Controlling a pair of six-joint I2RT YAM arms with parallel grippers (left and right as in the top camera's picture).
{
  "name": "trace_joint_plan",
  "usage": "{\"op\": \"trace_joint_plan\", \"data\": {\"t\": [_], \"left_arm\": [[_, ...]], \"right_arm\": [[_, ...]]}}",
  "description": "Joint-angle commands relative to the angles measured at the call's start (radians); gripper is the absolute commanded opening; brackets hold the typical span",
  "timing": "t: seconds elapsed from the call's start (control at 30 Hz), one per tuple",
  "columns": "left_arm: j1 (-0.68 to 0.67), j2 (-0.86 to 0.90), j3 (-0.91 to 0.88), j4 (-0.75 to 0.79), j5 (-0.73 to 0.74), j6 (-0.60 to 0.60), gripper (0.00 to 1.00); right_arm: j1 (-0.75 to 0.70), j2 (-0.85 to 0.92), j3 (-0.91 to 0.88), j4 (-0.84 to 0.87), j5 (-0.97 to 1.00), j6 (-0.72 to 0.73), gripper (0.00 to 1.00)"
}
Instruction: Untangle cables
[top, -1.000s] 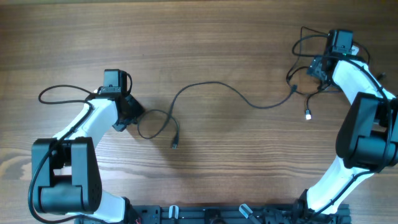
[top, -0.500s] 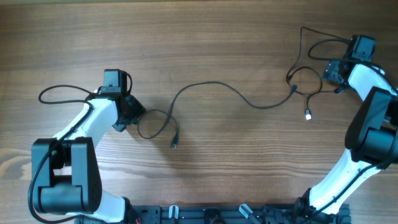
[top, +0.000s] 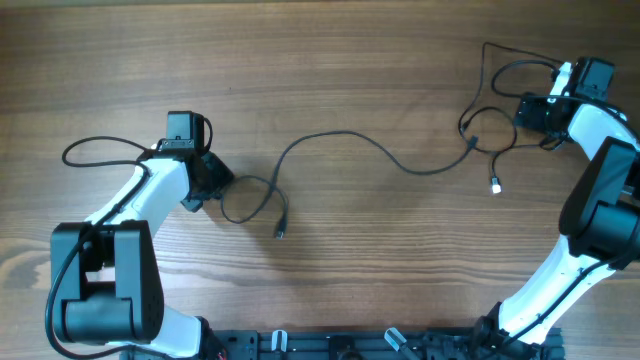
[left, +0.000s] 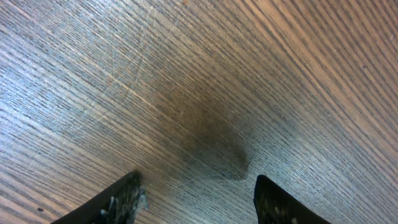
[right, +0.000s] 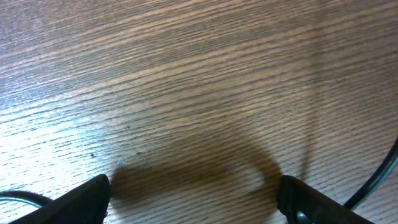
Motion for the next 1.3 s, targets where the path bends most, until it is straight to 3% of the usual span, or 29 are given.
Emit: {"op": "trace_joint_plan", "data": {"t": [0.0, 0.23, 0.33, 0.47, 0.77, 0.87, 0.97, 1.0, 1.03, 1.07, 1.27], "left_arm": [[0.002, 0.04, -0.045, -0.026, 0.021, -0.006, 0.61], [0.002, 0.04, -0.045, -0.025, 0.021, -0.006, 0.61], [0.002, 0.04, -0.045, -0.025, 0.021, -0.006, 0.6], [0.002, 0.04, -0.045, -0.014, 0.021, -0.006, 0.6], [0.002, 0.04, -0.045, 0.0, 0.021, -0.006, 0.59], [0.002, 0.04, -0.045, 0.001, 0.021, -0.006, 0.59], [0.002, 0.04, -0.045, 0.0, 0.021, -0.006, 0.59], [0.002, 0.04, -0.045, 0.0, 0.021, -0.006, 0.59], [0.002, 0.04, -0.045, 0.0, 0.021, -0.006, 0.59], [0.002, 0.04, -0.045, 0.0, 0.021, -0.006, 0.59], [0.002, 0.04, -0.045, 0.001, 0.021, -0.006, 0.59]], "right_arm": [[-0.043, 0.097, -0.034, -0.037, 0.023, 0.11, 1.0], [-0.072, -0.023, 0.009, 0.001, -0.24, 0.104, 1.0], [-0.072, -0.082, 0.009, 0.01, -0.198, 0.106, 1.0], [-0.075, -0.087, 0.0, -0.008, 0.005, 0.132, 1.0], [-0.075, -0.074, -0.032, -0.036, 0.122, 0.192, 0.99], [-0.075, -0.044, -0.032, -0.056, 0.097, 0.191, 0.84], [-0.075, 0.003, -0.032, -0.063, 0.077, 0.19, 0.61], [-0.075, 0.021, -0.032, -0.064, 0.076, 0.187, 0.42], [-0.075, 0.035, -0.032, -0.07, 0.076, 0.187, 0.14], [-0.075, 0.044, -0.032, -0.081, 0.073, 0.187, 0.04], [-0.075, -0.016, -0.024, -0.166, 0.023, 0.155, 0.04]]}}
